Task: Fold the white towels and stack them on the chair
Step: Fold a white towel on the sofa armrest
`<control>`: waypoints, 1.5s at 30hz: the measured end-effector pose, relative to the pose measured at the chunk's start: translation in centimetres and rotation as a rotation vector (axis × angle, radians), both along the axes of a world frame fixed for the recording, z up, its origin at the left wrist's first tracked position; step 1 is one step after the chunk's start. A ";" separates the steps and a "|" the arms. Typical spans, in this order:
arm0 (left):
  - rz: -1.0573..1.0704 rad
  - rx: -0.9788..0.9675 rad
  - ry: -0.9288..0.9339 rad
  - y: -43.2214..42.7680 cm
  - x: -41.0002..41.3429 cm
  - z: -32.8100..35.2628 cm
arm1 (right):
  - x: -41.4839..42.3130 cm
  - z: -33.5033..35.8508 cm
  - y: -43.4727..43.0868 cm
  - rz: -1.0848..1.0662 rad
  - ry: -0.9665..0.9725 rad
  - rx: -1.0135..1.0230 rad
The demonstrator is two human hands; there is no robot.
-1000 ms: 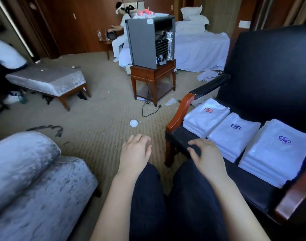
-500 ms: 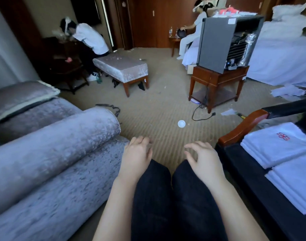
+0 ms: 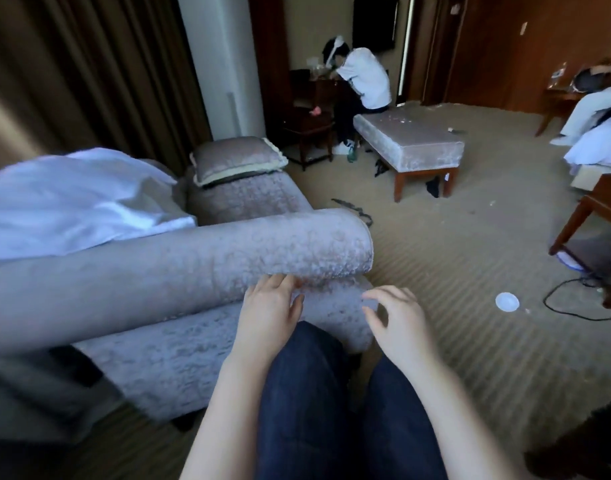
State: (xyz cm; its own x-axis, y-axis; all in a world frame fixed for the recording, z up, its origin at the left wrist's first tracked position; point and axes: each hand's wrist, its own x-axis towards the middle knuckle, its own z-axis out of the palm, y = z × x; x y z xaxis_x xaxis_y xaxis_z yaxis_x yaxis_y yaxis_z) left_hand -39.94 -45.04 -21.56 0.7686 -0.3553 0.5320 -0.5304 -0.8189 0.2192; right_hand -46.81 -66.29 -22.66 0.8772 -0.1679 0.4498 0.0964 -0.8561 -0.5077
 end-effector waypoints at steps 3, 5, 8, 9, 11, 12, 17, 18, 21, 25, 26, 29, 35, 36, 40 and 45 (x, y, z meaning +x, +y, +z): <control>0.094 0.004 -0.011 2.9 -0.2 0.1 | 1.9 0.3 2.4 0.107 0.007 -0.021; 0.156 0.017 -0.021 4.8 -0.2 0.2 | 3.1 0.7 3.8 0.166 -0.003 -0.026; 0.258 0.008 -0.030 7.8 -0.3 0.8 | 5.2 1.6 6.6 0.256 -0.006 -0.040; 0.288 0.006 -0.027 8.7 -0.4 0.9 | 5.8 1.8 7.6 0.292 0.007 -0.030; 0.345 0.014 -0.025 10.3 -0.7 1.1 | 6.8 2.0 9.5 0.362 0.031 -0.009; 0.371 0.020 -0.023 11.0 -0.8 1.2 | 7.2 2.1 10.3 0.394 0.028 0.000; 0.481 0.006 -0.025 13.8 -0.5 1.7 | 9.7 2.6 13.4 0.482 -0.016 0.015; 0.491 0.003 -0.032 14.2 -0.3 1.8 | 10.3 2.8 13.8 0.493 -0.029 0.016; 0.510 -0.006 -0.036 15.1 0.9 2.1 | 12.2 3.4 14.9 0.541 -0.042 0.011; 0.519 0.020 -0.076 16.8 3.2 3.0 | 15.9 5.2 16.5 0.591 -0.115 -0.026; 0.516 0.036 -0.086 17.3 4.0 3.6 | 17.0 5.8 17.1 0.601 -0.135 -0.031; 0.521 0.068 -0.105 19.1 6.6 5.3 | 20.7 7.2 19.3 0.644 -0.203 -0.062; 0.680 0.136 -0.173 23.7 13.2 6.5 | 27.4 8.2 25.7 0.689 -0.224 -0.132; 0.708 0.130 -0.172 24.3 13.9 6.3 | 28.0 8.1 26.9 0.706 -0.221 -0.160; 0.696 -0.086 -0.196 25.2 14.5 4.7 | 29.7 6.8 30.3 0.787 -0.220 -0.203; 0.685 -0.133 -0.283 25.0 14.5 4.7 | 30.4 6.6 32.2 0.816 -0.291 -0.255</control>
State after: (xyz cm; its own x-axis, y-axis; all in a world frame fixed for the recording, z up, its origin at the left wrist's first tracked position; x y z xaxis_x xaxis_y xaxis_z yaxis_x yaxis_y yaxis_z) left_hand -25.45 -20.02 -16.88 0.6220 0.2344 0.7471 0.0377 -0.9620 0.2704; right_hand -16.37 -34.11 -16.06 0.5259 0.5918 0.6109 0.8180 -0.5488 -0.1726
